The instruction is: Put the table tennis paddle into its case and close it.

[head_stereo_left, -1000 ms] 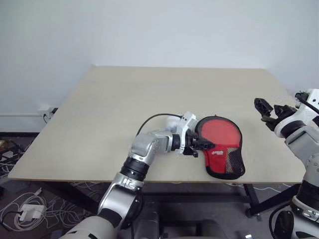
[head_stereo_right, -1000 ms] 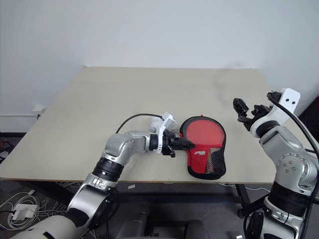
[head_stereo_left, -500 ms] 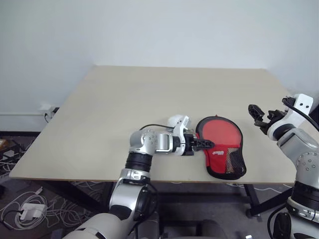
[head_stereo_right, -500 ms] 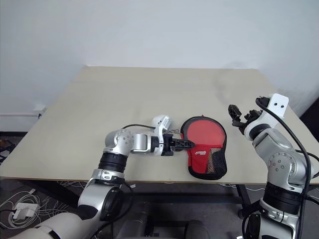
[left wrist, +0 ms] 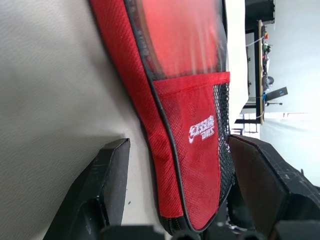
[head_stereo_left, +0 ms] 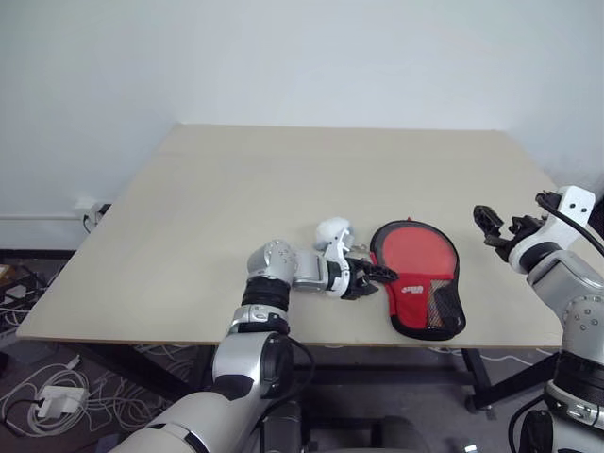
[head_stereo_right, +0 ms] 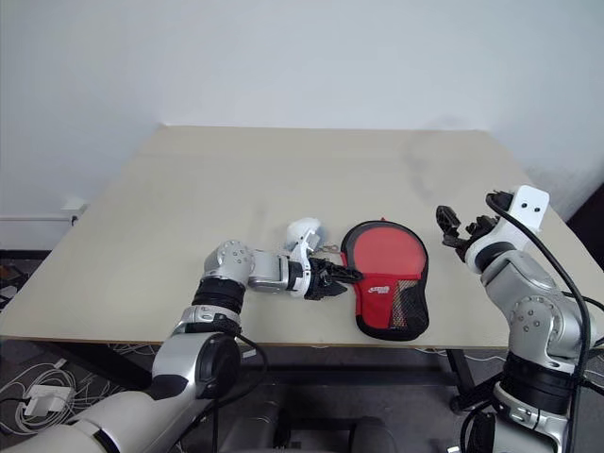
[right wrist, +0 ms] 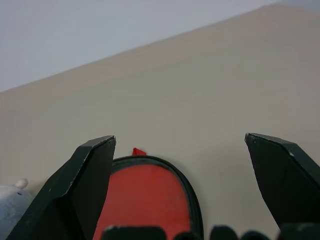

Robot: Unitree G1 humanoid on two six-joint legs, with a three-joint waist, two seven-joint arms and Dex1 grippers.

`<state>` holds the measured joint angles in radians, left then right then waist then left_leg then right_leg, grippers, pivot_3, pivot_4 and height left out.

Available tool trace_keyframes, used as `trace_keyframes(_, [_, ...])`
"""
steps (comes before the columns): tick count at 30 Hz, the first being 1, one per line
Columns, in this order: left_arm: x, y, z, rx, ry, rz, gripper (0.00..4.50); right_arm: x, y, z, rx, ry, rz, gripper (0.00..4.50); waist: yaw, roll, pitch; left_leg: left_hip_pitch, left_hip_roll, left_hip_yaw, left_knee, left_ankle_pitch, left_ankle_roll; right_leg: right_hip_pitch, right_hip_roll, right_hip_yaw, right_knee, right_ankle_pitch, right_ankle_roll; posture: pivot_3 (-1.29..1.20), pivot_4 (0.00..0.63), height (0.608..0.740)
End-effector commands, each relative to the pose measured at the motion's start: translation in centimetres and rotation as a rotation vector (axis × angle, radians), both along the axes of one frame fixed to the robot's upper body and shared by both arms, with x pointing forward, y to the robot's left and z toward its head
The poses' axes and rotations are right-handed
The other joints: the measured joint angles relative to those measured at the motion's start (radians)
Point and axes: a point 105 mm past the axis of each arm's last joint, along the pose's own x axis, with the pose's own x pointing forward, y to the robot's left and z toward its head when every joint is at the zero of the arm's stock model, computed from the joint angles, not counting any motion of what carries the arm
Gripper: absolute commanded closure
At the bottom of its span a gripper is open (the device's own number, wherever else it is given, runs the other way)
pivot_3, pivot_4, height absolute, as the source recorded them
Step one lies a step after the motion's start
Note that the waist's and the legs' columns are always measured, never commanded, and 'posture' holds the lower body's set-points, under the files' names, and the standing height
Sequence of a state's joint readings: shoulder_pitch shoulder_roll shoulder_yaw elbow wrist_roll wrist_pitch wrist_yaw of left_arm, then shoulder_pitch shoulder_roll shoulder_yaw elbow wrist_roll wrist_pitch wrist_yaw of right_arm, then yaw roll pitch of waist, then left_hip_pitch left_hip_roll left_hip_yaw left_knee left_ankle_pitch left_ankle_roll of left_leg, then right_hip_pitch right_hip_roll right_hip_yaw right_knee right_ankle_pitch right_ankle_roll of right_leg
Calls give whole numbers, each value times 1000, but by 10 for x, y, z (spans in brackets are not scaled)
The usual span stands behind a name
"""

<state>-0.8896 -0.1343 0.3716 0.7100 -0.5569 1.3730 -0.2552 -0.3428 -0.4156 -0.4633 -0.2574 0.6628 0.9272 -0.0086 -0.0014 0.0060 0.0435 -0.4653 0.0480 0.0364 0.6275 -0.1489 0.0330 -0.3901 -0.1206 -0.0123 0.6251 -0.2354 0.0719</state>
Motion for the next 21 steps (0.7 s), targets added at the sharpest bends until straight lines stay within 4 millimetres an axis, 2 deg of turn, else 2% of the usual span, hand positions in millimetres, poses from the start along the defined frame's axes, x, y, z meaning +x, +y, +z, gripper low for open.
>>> trace_keyframes(1, [1,-18,13,-34,-15,-14,1245,-2,-2,21,-23,-79,-17,0,0,0,0,0,0,0,0,0,0,0,0,0,0,0,0,0,0,715])
trace_keyframes(5, [-7,-40,24,-100,0,-66,1245,-1,-4,22,-26,-81,-22,0,3,0,0,0,0,0,0,0,0,0,0,0,0,0,0,0,0,715])
trace_keyframes(12, [-21,-64,31,-148,15,-141,1245,0,-3,21,-34,-80,-23,0,3,0,0,0,0,0,0,0,0,0,0,0,0,0,0,0,0,715])
trace_keyframes(21, [-35,-88,28,-157,14,-201,1245,0,-2,21,-38,-86,-29,0,4,0,0,0,-1,0,0,0,0,0,-1,0,0,0,0,0,0,715])
